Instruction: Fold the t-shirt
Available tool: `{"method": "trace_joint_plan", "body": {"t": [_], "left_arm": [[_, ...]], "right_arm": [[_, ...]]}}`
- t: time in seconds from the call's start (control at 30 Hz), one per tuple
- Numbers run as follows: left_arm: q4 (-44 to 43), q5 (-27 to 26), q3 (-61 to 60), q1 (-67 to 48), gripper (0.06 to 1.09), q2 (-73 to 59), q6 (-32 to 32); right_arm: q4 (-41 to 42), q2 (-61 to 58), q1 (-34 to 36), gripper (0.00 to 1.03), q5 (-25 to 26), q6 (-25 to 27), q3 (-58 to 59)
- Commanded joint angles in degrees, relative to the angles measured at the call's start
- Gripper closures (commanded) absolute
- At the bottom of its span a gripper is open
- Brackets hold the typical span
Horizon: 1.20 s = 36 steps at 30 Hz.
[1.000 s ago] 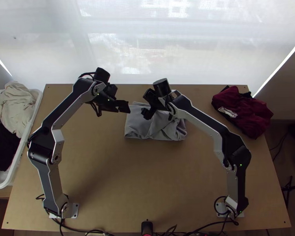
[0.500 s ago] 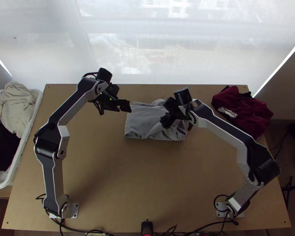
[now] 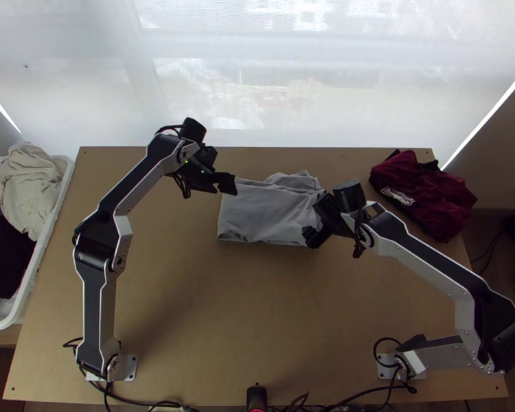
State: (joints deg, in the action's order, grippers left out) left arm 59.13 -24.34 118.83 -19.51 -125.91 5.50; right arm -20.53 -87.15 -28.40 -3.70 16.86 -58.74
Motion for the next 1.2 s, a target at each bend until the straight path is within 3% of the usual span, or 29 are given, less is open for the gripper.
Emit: {"method": "trace_joint_plan", "body": {"t": [0.0,0.23,0.83,1.0,1.17], "left_arm": [[-0.51,0.08,1.23,-1.06,0.11,-2.06,0.22],[-0.34,0.26,6.42,-2.82,0.11,-6.63,0.3],[-0.6,2.1,8.79,-2.99,0.11,-13.31,-0.4],[-0.42,2.19,8.79,-2.64,0.11,-12.61,-0.31],[0.02,2.19,8.79,-2.73,0.11,-9.27,0.13]], "right_arm": [[0.06,1.72,0.01,0.05,-0.07,-1.66,0.82],[0.06,-5.13,0.54,0.05,0.01,0.28,-7.44],[6.3,-16.56,4.41,0.05,0.54,2.03,-1.46],[6.21,-13.39,4.76,0.05,0.54,2.3,-1.73],[4.01,-4.52,4.67,0.05,0.54,5.81,-4.45]]}}
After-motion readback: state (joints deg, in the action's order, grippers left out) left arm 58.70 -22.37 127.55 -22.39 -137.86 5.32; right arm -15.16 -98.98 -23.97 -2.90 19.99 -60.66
